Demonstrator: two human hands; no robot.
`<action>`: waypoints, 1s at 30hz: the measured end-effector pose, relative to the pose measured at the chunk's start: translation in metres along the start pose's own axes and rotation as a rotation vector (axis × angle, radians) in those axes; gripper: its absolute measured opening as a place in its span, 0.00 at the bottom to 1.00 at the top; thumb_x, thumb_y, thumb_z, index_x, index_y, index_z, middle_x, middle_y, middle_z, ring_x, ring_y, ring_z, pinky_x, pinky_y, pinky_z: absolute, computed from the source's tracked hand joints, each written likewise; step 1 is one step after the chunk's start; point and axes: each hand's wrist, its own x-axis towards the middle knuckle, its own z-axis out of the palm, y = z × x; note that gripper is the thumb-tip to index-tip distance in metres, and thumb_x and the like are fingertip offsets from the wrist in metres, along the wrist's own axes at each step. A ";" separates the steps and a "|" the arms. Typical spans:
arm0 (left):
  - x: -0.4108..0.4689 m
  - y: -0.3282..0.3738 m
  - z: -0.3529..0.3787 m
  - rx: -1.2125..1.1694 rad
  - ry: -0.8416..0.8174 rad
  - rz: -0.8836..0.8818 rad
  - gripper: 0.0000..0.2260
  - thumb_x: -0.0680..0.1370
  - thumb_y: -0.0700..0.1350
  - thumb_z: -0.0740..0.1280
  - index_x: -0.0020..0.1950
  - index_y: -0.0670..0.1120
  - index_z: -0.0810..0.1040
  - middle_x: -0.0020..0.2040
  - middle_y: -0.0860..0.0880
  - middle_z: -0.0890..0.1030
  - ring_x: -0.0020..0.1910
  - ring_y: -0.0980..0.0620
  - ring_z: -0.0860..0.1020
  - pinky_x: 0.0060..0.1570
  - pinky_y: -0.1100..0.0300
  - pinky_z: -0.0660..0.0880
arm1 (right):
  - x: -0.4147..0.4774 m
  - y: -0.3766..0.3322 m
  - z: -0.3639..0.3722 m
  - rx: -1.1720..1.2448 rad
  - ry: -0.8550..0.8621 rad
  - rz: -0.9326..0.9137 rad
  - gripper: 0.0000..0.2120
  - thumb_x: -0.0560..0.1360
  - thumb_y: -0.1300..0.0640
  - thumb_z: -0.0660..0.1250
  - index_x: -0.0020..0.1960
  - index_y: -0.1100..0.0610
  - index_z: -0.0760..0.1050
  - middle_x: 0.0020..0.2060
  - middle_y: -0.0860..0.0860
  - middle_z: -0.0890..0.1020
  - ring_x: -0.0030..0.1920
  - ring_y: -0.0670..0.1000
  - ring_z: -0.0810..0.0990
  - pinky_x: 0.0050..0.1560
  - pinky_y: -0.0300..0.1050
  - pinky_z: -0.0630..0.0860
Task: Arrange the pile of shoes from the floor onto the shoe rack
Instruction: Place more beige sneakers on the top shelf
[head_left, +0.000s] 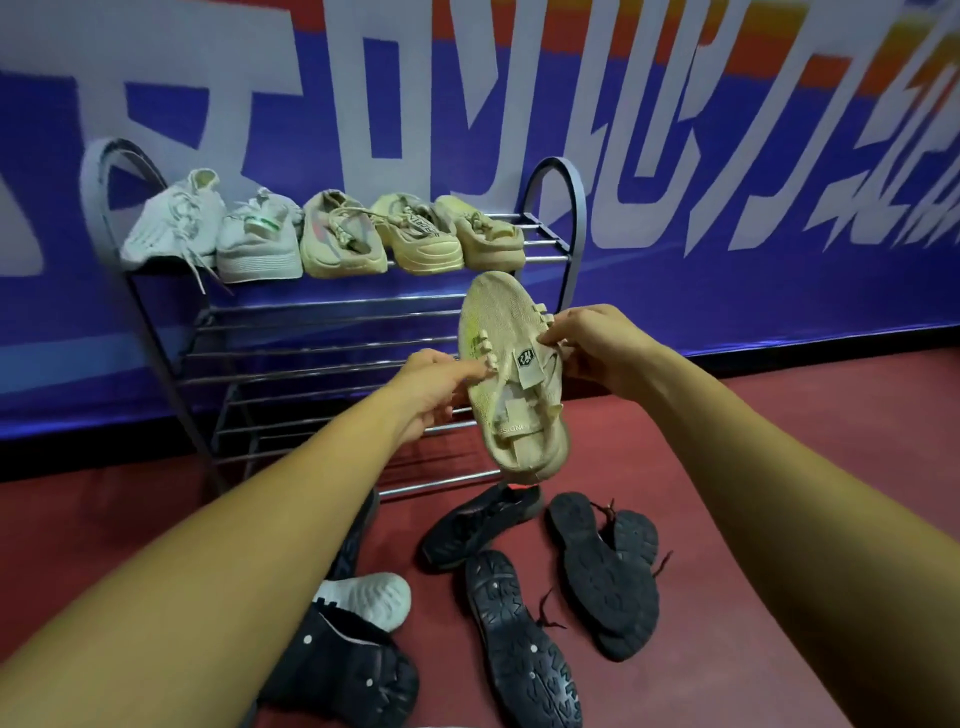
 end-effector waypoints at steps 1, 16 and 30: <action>-0.001 0.001 0.000 -0.004 0.030 0.019 0.13 0.70 0.46 0.77 0.46 0.45 0.75 0.34 0.49 0.77 0.27 0.55 0.70 0.29 0.60 0.66 | -0.001 -0.001 0.002 -0.011 -0.011 -0.002 0.04 0.71 0.65 0.70 0.43 0.59 0.75 0.33 0.54 0.72 0.30 0.48 0.68 0.34 0.44 0.67; -0.014 0.017 -0.028 0.229 0.295 0.324 0.07 0.75 0.47 0.68 0.51 0.56 0.81 0.44 0.52 0.83 0.39 0.51 0.79 0.40 0.58 0.75 | -0.003 -0.012 0.022 -0.131 0.181 -0.177 0.20 0.72 0.40 0.71 0.49 0.57 0.82 0.33 0.47 0.79 0.32 0.48 0.73 0.35 0.43 0.70; -0.023 0.050 -0.032 0.542 0.662 0.728 0.04 0.77 0.45 0.66 0.48 0.50 0.81 0.51 0.49 0.78 0.57 0.48 0.71 0.51 0.61 0.63 | -0.011 -0.025 0.005 0.211 0.336 -0.234 0.07 0.76 0.53 0.69 0.40 0.54 0.78 0.29 0.47 0.72 0.28 0.46 0.69 0.27 0.37 0.66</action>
